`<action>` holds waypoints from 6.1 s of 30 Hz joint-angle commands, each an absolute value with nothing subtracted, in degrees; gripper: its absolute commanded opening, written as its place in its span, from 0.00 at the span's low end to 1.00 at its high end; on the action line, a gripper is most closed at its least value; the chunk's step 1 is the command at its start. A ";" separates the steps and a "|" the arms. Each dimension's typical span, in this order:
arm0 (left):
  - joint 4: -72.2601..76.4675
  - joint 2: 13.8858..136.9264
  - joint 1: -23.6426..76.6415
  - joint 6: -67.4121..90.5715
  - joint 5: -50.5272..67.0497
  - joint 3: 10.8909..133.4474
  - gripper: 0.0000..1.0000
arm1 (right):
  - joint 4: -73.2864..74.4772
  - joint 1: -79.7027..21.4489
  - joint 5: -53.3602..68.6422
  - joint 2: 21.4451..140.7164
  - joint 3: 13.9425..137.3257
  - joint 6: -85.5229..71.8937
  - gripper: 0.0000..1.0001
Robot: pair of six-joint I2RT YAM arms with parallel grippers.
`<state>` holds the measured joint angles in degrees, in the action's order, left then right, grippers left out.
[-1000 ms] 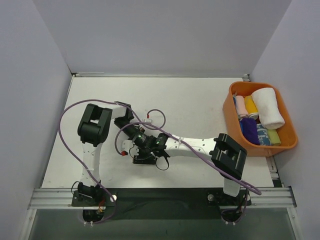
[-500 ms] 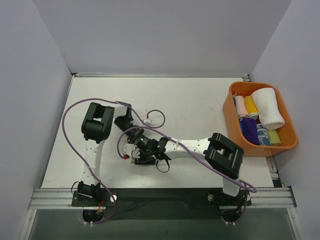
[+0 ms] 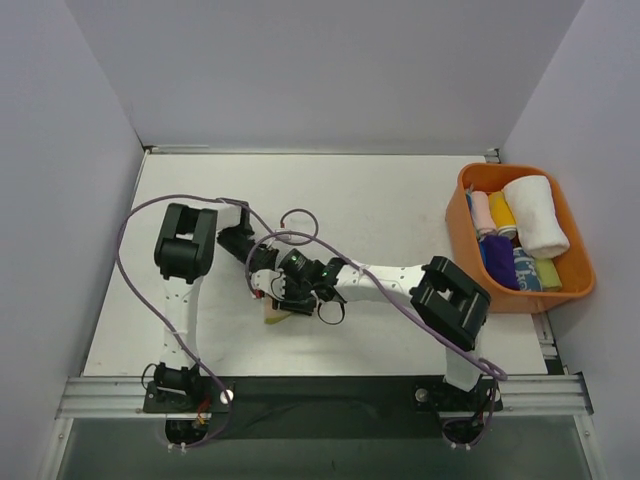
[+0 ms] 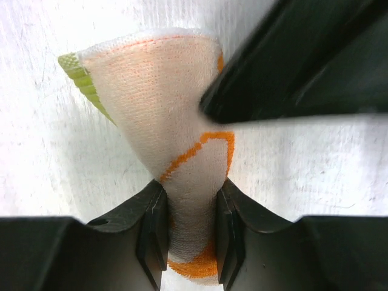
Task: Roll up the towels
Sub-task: Place the rolled towel into the container
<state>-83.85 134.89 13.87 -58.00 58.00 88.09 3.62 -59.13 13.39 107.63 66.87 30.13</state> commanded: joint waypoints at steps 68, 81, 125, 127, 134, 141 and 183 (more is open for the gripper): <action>-61.52 79.89 8.35 -15.82 27.34 80.51 0.97 | 44.21 19.94 2.64 95.11 98.10 19.41 0.00; -60.47 78.49 12.22 -16.79 26.37 77.08 0.97 | 51.06 30.49 0.18 86.31 86.84 28.21 0.00; -56.07 77.78 13.18 -16.26 28.83 73.30 0.97 | 38.59 41.48 -0.44 98.61 81.48 27.77 0.00; -55.99 77.96 13.18 -16.26 28.92 73.21 0.97 | 38.15 41.49 0.62 99.14 81.04 27.95 0.00; -55.72 78.22 13.18 -16.26 28.92 73.12 0.97 | 38.23 41.48 -2.80 103.18 80.42 29.88 0.00; -55.28 78.40 13.18 -15.91 29.35 73.12 0.97 | 38.67 41.84 -2.03 100.91 78.40 30.85 0.42; -49.76 79.37 -7.46 -10.53 38.60 71.73 0.98 | 61.18 7.93 27.86 83.93 96.79 13.37 1.00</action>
<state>-52.60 81.62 -4.75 -8.27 37.17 72.97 62.08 11.33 22.09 82.67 98.17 20.36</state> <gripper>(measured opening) 0.974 0.994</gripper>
